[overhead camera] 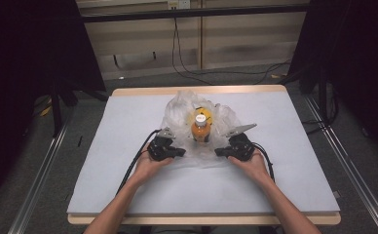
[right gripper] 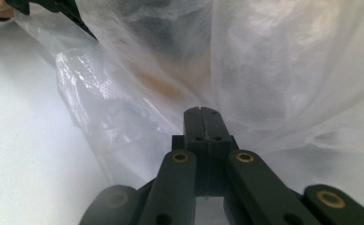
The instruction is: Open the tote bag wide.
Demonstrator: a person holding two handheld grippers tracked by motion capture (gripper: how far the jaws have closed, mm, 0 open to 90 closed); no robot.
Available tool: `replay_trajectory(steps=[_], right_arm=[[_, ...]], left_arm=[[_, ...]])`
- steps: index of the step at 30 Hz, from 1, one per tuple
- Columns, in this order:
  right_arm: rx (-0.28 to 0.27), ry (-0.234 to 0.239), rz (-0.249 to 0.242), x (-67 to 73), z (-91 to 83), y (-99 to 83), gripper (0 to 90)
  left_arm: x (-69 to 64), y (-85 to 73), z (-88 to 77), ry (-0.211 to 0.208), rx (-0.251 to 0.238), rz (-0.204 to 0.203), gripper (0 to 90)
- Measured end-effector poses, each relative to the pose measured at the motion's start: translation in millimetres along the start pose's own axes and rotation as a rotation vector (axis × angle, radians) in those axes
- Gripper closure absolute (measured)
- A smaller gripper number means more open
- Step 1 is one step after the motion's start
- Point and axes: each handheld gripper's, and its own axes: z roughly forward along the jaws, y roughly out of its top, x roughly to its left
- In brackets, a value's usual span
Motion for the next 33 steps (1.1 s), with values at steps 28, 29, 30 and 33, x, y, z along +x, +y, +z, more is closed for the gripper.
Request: replay_trajectory(steps=[28,29,30,33], right_arm=[[-0.169,0.046,-0.011,22.9,-48.4,8.6,90.0],[-0.181,0.052,-0.011,24.7,-52.7,8.5,90.0],[-0.190,0.053,-0.013,26.2,-56.4,8.5,90.0],[-0.208,0.053,-0.023,30.0,-69.0,7.4,90.0]], left_arm=[[-13.6,1.1,-53.5,-0.014,-0.203,-0.005,90.0],[-14.3,2.1,-55.9,-0.018,-0.228,-0.029,90.0],[-13.2,2.9,-58.0,-0.022,-0.237,-0.022,90.0],[-14.3,6.8,-64.9,-0.023,-0.270,-0.024,90.0]])
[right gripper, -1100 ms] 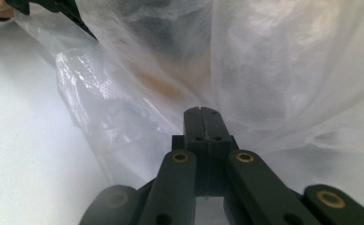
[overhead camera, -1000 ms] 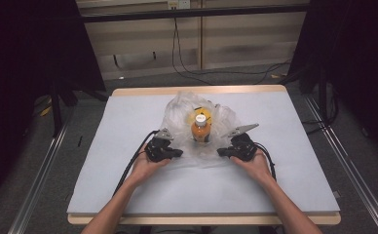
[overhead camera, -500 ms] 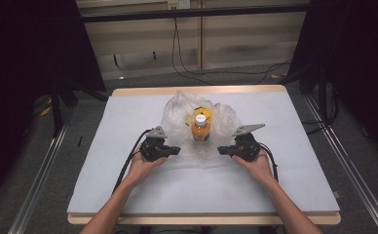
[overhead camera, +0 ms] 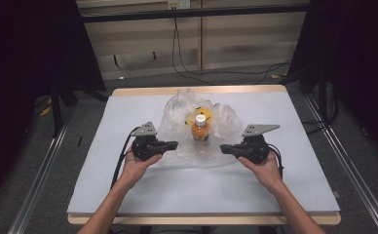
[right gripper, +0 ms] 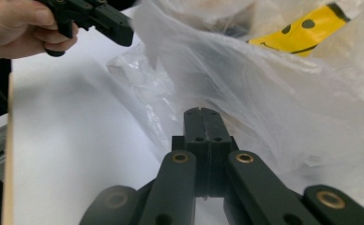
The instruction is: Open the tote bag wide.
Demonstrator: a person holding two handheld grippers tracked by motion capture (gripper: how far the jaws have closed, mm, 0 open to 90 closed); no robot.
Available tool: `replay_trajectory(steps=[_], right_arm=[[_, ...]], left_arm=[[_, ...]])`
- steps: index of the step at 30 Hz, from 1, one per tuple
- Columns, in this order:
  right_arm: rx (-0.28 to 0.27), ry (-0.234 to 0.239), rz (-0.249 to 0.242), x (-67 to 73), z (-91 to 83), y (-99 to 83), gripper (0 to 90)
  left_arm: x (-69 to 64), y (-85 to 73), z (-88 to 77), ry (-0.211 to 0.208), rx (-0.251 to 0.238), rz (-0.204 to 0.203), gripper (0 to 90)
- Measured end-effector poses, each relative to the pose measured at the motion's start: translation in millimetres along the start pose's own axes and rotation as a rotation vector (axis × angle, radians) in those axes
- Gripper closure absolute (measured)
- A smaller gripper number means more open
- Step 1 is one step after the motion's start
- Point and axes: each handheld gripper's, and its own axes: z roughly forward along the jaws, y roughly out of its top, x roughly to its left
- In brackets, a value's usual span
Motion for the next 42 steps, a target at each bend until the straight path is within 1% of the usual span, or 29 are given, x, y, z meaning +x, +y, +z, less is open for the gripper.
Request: replay_trajectory(steps=[1,2,3,5,6,9,10,11,12,13,16,18,19,21,23,25,26,27,28,30,31,33,34,35,36,37,39,40,42], right_arm=[[-0.007,-0.006,-0.005,1.2,-4.8,0.0,90.0],[-0.013,-0.007,-0.003,2.0,-10.1,-0.3,90.0],[-0.021,-0.011,-0.004,2.3,-15.2,-0.3,90.0],[-0.037,-0.024,-0.001,1.6,-24.9,0.5,90.0],[-0.042,-0.034,-0.002,0.5,-28.9,1.6,90.0],[-0.060,-0.056,-0.005,-6.0,-36.2,10.3,90.0],[-0.063,-0.059,-0.001,-7.0,-36.6,12.6,90.0],[-0.073,-0.063,-0.006,-10.2,-36.5,19.3,90.0],[-0.084,-0.067,-0.007,-12.6,-35.4,25.4,90.0],[-0.099,-0.064,-0.005,-15.3,-33.5,31.7,90.0],[-0.127,-0.058,-0.003,-22.6,-22.5,50.7,90.0],[-0.133,-0.052,-0.007,-26.0,-11.6,62.0,90.0],[-0.129,-0.048,-0.009,-27.8,-5.5,67.0,90.0],[-0.130,-0.040,-0.006,-30.7,7.2,75.1,90.0],[-0.123,-0.031,-0.008,-32.0,19.9,79.4,90.0],[-0.115,-0.020,-0.001,-34.0,31.7,77.5,90.0],[-0.104,-0.023,0.005,-35.5,36.0,74.9,90.0],[-0.083,-0.019,0.018,-39.1,43.2,69.1,90.0],[-0.062,-0.030,0.019,-41.8,48.3,63.8,90.0],[-0.024,-0.047,0.049,-50.6,56.8,51.7,90.0],[-0.013,-0.059,0.064,-54.8,59.6,46.1,90.0],[-0.007,-0.056,0.087,-61.8,61.3,37.1,90.0],[0.001,-0.060,0.099,-65.5,61.9,31.4,90.0],[0.008,-0.059,0.108,-67.9,62.7,27.0,90.0],[0.015,-0.059,0.113,-69.2,63.4,23.9,90.0],[0.022,-0.061,0.120,-71.0,64.7,18.7,90.0],[0.041,-0.061,0.131,-72.8,67.4,10.2,90.0],[0.048,-0.062,0.134,-73.1,68.5,7.5,90.0],[0.070,-0.065,0.138,-75.2,71.6,0.9,90.0]], left_arm=[[-0.3,1.7,-1.1,0.003,-0.011,0.005,90.0],[-0.7,3.7,-2.0,0.005,-0.016,-0.001,90.0],[0.7,5.6,-3.4,0.006,-0.024,0.008,90.0],[2.5,10.0,-4.3,0.015,-0.039,-0.004,90.0],[4.2,12.5,-4.2,0.014,-0.047,0.005,90.0],[7.3,21.0,-1.7,0.015,-0.057,0.013,90.0],[8.9,25.6,0.7,0.018,-0.064,0.009,90.0],[11.1,29.8,3.1,0.022,-0.066,0.013,90.0],[14.3,34.1,5.9,0.024,-0.063,0.014,90.0],[17.3,38.4,8.9,0.028,-0.062,0.007,90.0],[27.4,51.1,17.9,0.031,-0.064,-0.003,90.0],[32.8,56.8,24.9,0.008,-0.070,-0.018,90.0],[33.9,58.6,29.0,0.007,-0.077,-0.019,90.0],[36.0,59.2,37.4,0.002,-0.074,-0.026,90.0],[38.2,55.3,46.3,-0.003,-0.054,-0.037,90.0],[39.8,49.1,52.8,0.049,-0.010,-0.040,90.0],[43.7,43.0,56.2,0.047,0.000,-0.058,90.0],[47.1,37.7,58.2,0.049,0.014,-0.071,90.0],[50.4,32.4,59.6,0.058,0.034,-0.081,90.0],[57.5,20.7,60.9,0.058,0.062,-0.110,90.0],[60.0,15.2,60.7,0.068,0.073,-0.116,90.0],[64.7,4.3,59.3,0.063,0.086,-0.140,90.0],[66.5,-0.3,59.4,0.074,0.097,-0.144,90.0],[67.9,-4.2,60.1,0.078,0.098,-0.156,90.0],[70.6,-9.4,60.1,0.081,0.119,-0.161,90.0],[71.7,-13.5,60.7,0.084,0.121,-0.166,90.0],[72.5,-18.7,59.9,0.085,0.142,-0.160,90.0],[72.1,-20.4,60.0,0.081,0.142,-0.160,90.0],[72.7,-24.9,58.8,0.088,0.170,-0.149,90.0]])
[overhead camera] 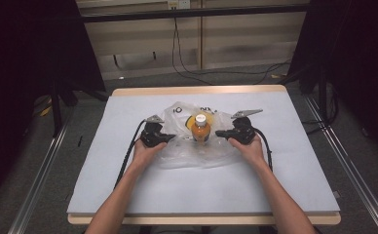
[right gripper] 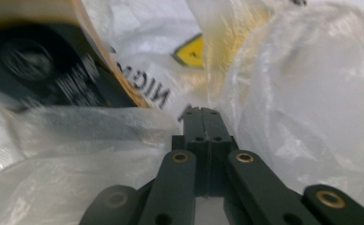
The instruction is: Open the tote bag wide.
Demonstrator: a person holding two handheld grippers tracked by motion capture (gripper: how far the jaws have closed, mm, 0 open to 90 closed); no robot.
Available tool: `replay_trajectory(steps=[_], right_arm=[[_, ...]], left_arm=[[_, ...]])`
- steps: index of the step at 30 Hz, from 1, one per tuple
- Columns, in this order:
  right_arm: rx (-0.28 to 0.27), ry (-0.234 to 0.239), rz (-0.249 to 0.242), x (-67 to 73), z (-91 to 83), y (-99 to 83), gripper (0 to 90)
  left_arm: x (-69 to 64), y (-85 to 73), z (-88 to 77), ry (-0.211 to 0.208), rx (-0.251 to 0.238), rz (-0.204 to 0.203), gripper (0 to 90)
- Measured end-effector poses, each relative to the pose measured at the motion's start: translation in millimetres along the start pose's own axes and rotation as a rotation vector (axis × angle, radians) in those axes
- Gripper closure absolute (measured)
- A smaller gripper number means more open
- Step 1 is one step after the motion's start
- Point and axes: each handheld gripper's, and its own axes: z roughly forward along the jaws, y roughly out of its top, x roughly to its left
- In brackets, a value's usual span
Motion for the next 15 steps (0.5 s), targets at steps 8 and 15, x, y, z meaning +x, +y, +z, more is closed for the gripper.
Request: replay_trajectory(steps=[8,15], right_arm=[[0.074,-0.050,-0.019,-6.8,-0.3,-11.4,90.0],[0.076,-0.084,-0.010,-16.5,-15.3,-19.8,90.0]], left_arm=[[3.1,-6.6,-15.0,0.028,0.033,0.033,90.0],[11.8,-17.9,-30.8,0.037,0.019,0.011,90.0]])
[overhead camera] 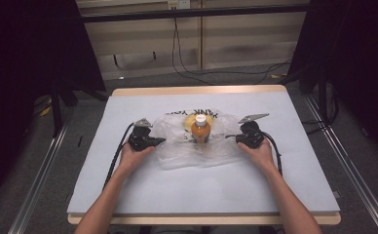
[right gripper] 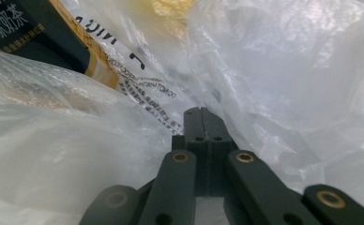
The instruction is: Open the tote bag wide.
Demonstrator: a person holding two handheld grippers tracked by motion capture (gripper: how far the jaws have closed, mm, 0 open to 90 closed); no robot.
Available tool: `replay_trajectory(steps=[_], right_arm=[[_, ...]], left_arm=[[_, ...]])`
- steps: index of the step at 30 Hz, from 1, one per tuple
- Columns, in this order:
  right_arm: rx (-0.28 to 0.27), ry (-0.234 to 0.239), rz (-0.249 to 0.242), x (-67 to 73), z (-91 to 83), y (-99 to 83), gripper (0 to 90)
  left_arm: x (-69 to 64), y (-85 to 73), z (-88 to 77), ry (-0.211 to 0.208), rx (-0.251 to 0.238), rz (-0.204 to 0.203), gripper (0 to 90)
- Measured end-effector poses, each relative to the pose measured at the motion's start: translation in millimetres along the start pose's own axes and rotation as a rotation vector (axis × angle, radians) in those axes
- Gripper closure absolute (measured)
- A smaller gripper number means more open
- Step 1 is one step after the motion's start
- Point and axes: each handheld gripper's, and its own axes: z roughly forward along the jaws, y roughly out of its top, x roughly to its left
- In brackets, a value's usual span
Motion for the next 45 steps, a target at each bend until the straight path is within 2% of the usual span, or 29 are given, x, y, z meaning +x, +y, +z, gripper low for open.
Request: replay_trajectory(steps=[1,3,7,11,12,13,14,18,21,23,28,29,32,33,35,36,37,39,40,42,43,44,45], right_arm=[[0.001,-0.002,-0.002,0.2,-0.7,0.0,90.0],[0.000,0.000,-0.011,2.4,-1.9,1.8,90.0],[-0.053,0.027,-0.026,7.6,-12.2,13.8,90.0],[-0.092,0.041,-0.037,12.2,-23.1,25.1,90.0],[-0.104,0.049,-0.041,12.6,-25.1,26.6,90.0],[-0.112,0.051,-0.042,14.1,-27.7,28.8,90.0],[-0.123,0.052,-0.050,15.5,-30.8,31.4,90.0],[-0.142,0.060,-0.069,21.2,-39.1,40.5,90.0],[-0.143,0.072,-0.090,25.7,-43.1,48.5,90.0],[-0.145,0.077,-0.099,27.7,-43.9,53.0,90.0],[-0.124,0.096,-0.125,34.2,-40.9,64.6,90.0],[-0.121,0.099,-0.133,35.3,-40.1,67.2,90.0],[-0.094,0.118,-0.149,39.0,-37.2,75.9,90.0],[-0.077,0.125,-0.160,39.8,-35.6,78.6,90.0],[0.004,0.133,-0.181,40.2,-29.1,84.2,90.0],[0.042,0.138,-0.178,39.5,-26.1,85.7,90.0],[0.083,0.141,-0.184,38.3,-21.7,87.0,90.0],[0.144,0.142,-0.192,36.5,-13.5,89.0,90.0],[0.185,0.152,-0.199,35.2,-7.3,90.4,90.0],[0.247,0.153,-0.201,34.2,4.8,92.9,90.0],[0.280,0.147,-0.201,34.0,10.1,95.1,90.0],[0.299,0.140,-0.201,33.6,13.9,96.9,90.0],[0.319,0.142,-0.203,32.0,19.1,99.7,90.0]], left_arm=[[-1.7,0.4,-0.2,0.007,0.002,0.003,90.0],[-8.7,4.6,-3.0,0.000,-0.001,0.035,90.0],[-20.6,16.7,-20.9,0.003,-0.051,0.074,90.0],[-24.3,21.9,-39.0,-0.003,-0.103,0.071,90.0],[-24.9,22.7,-43.0,-0.016,-0.124,0.068,90.0],[-26.6,23.9,-48.1,-0.002,-0.131,0.070,90.0],[-27.6,24.9,-51.9,-0.006,-0.141,0.069,90.0],[-32.7,30.9,-66.8,0.011,-0.171,0.098,90.0],[-38.9,40.8,-76.7,0.016,-0.205,0.101,90.0],[-43.4,49.0,-81.5,-0.001,-0.225,0.124,90.0],[-65.5,69.1,-76.8,-0.050,-0.187,0.205,90.0],[-71.8,72.7,-72.3,-0.074,-0.180,0.216,90.0],[-82.8,78.3,-60.0,-0.113,-0.146,0.244,90.0],[-86.1,80.1,-54.5,-0.112,-0.116,0.251,90.0],[-89.3,82.9,-39.7,-0.130,-0.040,0.254,90.0],[-89.0,83.7,-31.2,-0.127,0.004,0.261,90.0],[-88.8,83.8,-23.0,-0.100,0.034,0.266,90.0],[-85.6,82.1,-8.1,-0.098,0.092,0.272,90.0],[-85.1,79.8,-0.8,-0.097,0.102,0.252,90.0],[-82.5,76.2,13.8,-0.098,0.165,0.256,90.0],[-83.2,75.5,17.8,-0.097,0.189,0.242,90.0],[-83.4,74.7,22.9,-0.098,0.219,0.251,90.0],[-85.2,72.8,28.0,-0.102,0.223,0.239,90.0]])
